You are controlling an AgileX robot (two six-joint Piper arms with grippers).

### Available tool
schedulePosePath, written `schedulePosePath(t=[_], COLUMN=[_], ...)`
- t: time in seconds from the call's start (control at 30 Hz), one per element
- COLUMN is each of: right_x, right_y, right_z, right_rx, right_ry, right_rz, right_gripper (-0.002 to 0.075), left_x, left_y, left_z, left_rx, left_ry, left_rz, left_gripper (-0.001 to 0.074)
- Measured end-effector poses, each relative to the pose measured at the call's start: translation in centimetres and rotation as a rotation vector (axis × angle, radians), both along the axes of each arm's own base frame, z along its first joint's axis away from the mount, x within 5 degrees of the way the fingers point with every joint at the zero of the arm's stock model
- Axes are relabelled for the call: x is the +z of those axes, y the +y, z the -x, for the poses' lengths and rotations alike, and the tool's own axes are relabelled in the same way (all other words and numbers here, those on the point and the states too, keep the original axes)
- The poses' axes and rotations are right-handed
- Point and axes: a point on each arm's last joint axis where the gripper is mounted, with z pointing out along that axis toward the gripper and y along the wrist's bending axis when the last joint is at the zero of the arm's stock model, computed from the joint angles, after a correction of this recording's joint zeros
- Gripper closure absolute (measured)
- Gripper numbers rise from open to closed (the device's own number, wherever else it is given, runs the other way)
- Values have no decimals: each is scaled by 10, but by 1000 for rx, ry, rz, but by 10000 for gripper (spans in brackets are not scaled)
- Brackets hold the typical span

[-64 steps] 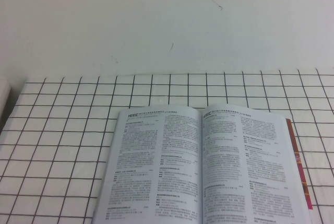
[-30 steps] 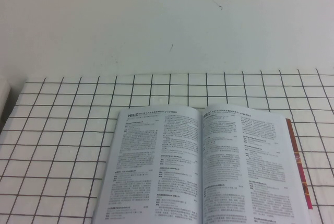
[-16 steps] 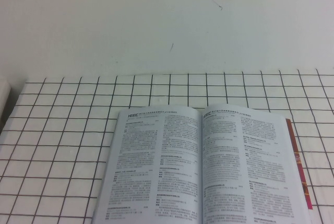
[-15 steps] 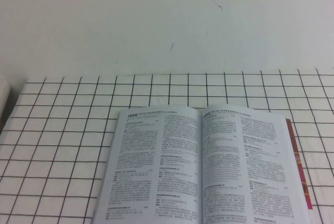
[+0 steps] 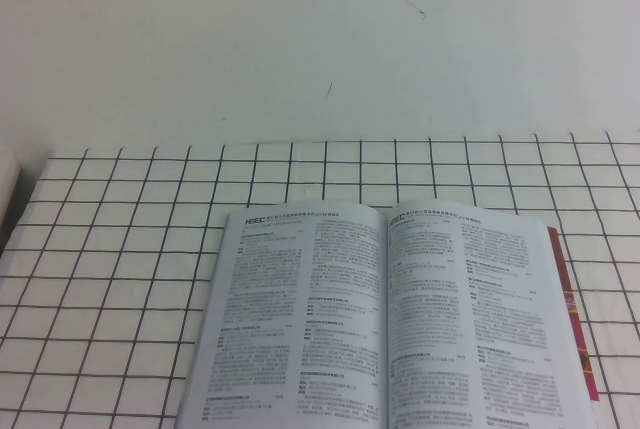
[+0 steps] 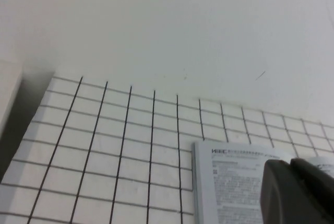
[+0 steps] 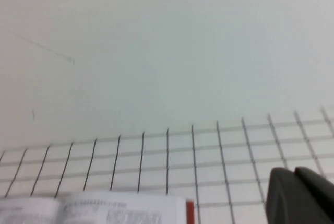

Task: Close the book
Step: 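Close the open booklet and leave it lying on the table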

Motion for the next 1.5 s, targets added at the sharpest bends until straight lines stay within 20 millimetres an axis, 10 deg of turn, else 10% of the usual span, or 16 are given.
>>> schedulePosePath(t=[0.3, 0.77, 1.17, 1.5], right_x=[-50, -107, -148, -206], right_y=[30, 102, 178, 190], right_z=[-33, -92, -139, -161], right_rx=[359, 867, 977, 963], right_ry=[393, 534, 666, 816], right_rz=[-13, -64, 82, 92], right_gripper=[729, 729, 729, 729], left_x=[-33, -93, -146, -187], left_y=[-3, -41, -34, -34], left_z=[-56, -141, -183, -198], left_rx=[-18, -386, -338, -331], left_ry=[243, 519, 692, 791], left_rz=[-78, 23, 122, 140], left_gripper=[739, 739, 739, 739])
